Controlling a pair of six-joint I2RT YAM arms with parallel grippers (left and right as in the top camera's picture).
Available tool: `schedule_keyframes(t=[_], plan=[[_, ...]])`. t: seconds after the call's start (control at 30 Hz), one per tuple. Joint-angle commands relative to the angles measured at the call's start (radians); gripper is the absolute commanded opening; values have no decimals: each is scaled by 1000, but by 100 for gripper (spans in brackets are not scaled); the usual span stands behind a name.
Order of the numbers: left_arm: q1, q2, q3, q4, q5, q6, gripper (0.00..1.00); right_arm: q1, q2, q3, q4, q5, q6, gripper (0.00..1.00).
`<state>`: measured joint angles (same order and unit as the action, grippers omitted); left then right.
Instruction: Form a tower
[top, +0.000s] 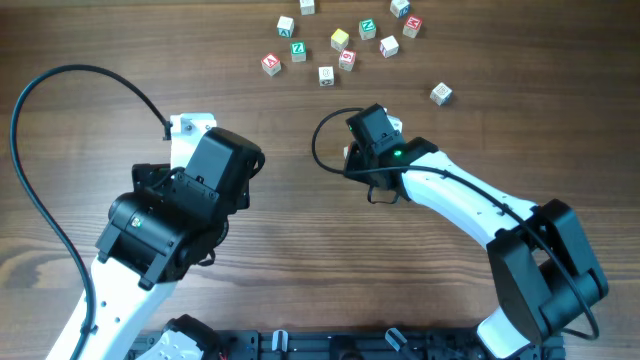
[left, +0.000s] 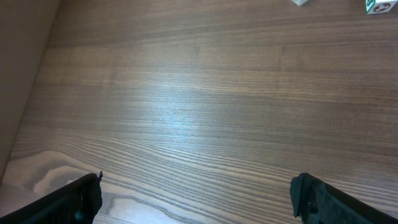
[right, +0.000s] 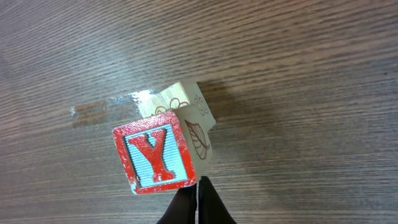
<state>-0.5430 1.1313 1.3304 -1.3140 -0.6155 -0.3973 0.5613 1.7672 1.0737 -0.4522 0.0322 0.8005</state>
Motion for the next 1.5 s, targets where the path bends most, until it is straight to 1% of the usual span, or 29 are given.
schedule_keyframes(t=[0.0,1.47], plan=[[2,-10,-1,0,-3,8,100,-5,10,-5,6,27,13,5],[2,-9,-1,0,-3,8,100,-5,10,-5,34,11,12,6]])
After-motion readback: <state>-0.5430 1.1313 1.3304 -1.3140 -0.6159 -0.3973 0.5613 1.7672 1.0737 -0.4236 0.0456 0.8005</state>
